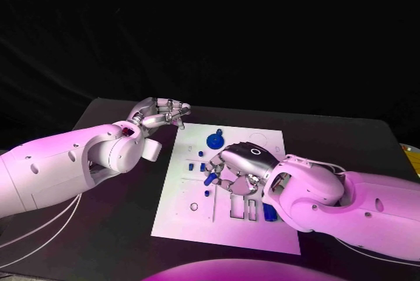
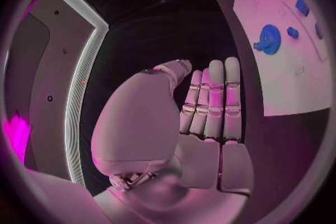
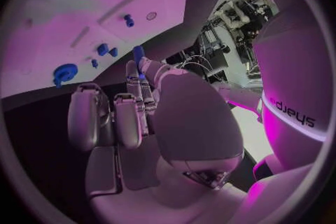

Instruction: Assemble the parts on the task board

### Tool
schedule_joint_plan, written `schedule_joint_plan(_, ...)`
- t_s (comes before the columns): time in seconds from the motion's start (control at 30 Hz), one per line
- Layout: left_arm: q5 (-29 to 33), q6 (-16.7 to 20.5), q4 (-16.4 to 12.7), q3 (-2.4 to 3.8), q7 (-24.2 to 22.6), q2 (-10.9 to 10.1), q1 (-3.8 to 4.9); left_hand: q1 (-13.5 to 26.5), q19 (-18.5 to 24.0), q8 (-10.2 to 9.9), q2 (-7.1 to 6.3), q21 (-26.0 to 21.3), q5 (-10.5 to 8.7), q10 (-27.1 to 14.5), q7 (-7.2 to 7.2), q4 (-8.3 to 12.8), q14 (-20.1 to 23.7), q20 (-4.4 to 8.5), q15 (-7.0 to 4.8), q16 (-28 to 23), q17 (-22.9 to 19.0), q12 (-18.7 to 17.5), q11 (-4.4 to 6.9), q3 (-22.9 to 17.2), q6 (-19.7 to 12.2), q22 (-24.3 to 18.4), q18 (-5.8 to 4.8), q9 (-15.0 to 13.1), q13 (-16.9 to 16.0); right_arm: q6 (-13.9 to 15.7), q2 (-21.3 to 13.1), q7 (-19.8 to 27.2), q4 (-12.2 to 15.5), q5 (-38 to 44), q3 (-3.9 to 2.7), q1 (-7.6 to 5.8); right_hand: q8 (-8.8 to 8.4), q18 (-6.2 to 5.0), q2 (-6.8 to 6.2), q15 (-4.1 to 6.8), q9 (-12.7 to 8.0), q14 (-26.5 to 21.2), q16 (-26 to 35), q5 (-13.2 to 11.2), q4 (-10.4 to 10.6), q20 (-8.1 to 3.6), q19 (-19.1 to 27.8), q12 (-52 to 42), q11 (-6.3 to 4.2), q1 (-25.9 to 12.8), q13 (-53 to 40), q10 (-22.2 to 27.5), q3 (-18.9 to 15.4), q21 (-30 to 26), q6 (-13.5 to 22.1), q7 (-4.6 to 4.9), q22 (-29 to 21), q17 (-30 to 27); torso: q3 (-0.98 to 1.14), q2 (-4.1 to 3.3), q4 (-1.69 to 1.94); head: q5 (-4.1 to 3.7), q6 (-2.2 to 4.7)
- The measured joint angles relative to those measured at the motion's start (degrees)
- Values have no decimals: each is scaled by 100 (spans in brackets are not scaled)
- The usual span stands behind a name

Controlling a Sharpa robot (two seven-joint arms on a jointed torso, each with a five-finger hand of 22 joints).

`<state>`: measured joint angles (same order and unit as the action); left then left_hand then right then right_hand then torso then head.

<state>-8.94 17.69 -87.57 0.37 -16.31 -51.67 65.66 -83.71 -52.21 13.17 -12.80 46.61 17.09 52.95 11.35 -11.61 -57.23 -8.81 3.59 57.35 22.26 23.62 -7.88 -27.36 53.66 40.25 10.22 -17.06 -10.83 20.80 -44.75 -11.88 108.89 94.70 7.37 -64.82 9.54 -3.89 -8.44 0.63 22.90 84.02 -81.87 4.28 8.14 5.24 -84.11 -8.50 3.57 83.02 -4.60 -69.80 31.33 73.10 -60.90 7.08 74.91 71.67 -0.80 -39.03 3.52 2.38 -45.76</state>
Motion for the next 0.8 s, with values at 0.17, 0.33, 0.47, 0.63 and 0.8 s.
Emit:
schedule_joint_plan(0.17,0,-9,0,0,3,15,-1,0,0,0,0,0,0,-21,-21,0,0,0,0,0,0,0,21,0,-21,0,0,0,0,10,267,58,-142,30,26,168,0,-1,-7,0,0,0,0,0,0,0,0,0,8,-7,1,-8,0,0,0,1,0,0,0,-4,2,51,-27)
schedule_joint_plan(0.33,0,-18,-6,-1,6,22,-2,0,0,0,0,0,0,-21,-21,0,0,0,0,0,0,0,22,0,-21,0,0,0,5,5,434,100,-267,76,46,288,0,-1,-8,0,0,0,0,6,-17,0,0,29,9,-6,0,-8,17,0,1,1,-1,0,-4,-5,1,99,-54)
schedule_joint_plan(0.47,0,-23,-8,-1,7,27,-2,0,0,0,0,0,0,-21,-21,0,0,0,0,0,0,0,22,0,-21,0,0,1,5,-22,543,125,-375,120,68,354,0,-2,-12,0,0,0,0,16,-23,0,0,30,9,-2,1,-8,23,0,2,2,-1,0,-4,-5,-1,130,-72)
schedule_joint_plan(0.63,0,-28,-9,-1,10,29,-2,0,0,0,0,0,0,-21,-21,0,0,0,0,0,0,0,22,0,-21,0,0,-4,4,-101,626,135,-478,186,87,409,0,-3,-26,0,0,0,0,16,-23,0,0,30,11,-19,1,-9,23,0,3,3,-1,0,-4,-3,-3,151,-91)
schedule_joint_plan(0.8,0,-32,-10,-1,12,31,-2,0,0,0,0,0,0,-42,-21,0,0,0,0,0,0,0,0,0,-21,0,0,-4,4,-184,688,135,-548,258,98,449,0,-4,-18,0,0,0,0,16,-23,0,0,30,16,-42,1,-15,23,0,10,10,-1,0,-4,-2,-3,169,-107)
